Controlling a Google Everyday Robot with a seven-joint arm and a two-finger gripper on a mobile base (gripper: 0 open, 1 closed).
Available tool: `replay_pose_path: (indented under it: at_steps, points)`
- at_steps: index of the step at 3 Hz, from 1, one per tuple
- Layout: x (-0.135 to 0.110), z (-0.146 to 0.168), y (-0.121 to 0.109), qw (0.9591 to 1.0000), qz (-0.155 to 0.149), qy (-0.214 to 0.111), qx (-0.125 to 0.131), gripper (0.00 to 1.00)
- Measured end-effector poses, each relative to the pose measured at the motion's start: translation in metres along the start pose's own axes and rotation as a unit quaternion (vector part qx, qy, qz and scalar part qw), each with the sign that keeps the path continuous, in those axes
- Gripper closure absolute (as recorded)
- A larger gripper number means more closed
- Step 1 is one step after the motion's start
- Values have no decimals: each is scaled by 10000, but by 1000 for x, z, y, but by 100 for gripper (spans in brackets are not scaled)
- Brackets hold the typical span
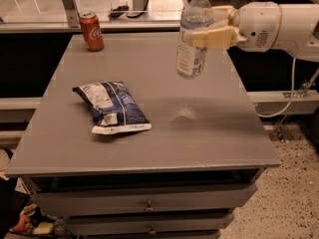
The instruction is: Move blue plastic bottle near coke can
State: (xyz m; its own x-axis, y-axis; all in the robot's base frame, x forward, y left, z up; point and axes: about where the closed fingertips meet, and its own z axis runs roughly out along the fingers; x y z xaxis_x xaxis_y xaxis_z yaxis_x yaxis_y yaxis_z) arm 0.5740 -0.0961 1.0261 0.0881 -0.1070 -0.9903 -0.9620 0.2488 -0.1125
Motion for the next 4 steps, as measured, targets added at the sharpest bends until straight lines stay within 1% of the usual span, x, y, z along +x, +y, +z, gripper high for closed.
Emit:
replay_pose_path:
  at_steps: [1, 2, 3, 4]
  points:
    - [-18, 10, -47, 9996, 52, -38, 274, 100]
    - [-19, 48, -91, 9990, 145, -17, 415, 100]
    - [-10, 80, -112, 9989, 207, -6, 423, 100]
    - [2, 127, -119, 9994, 164, 18, 308, 100]
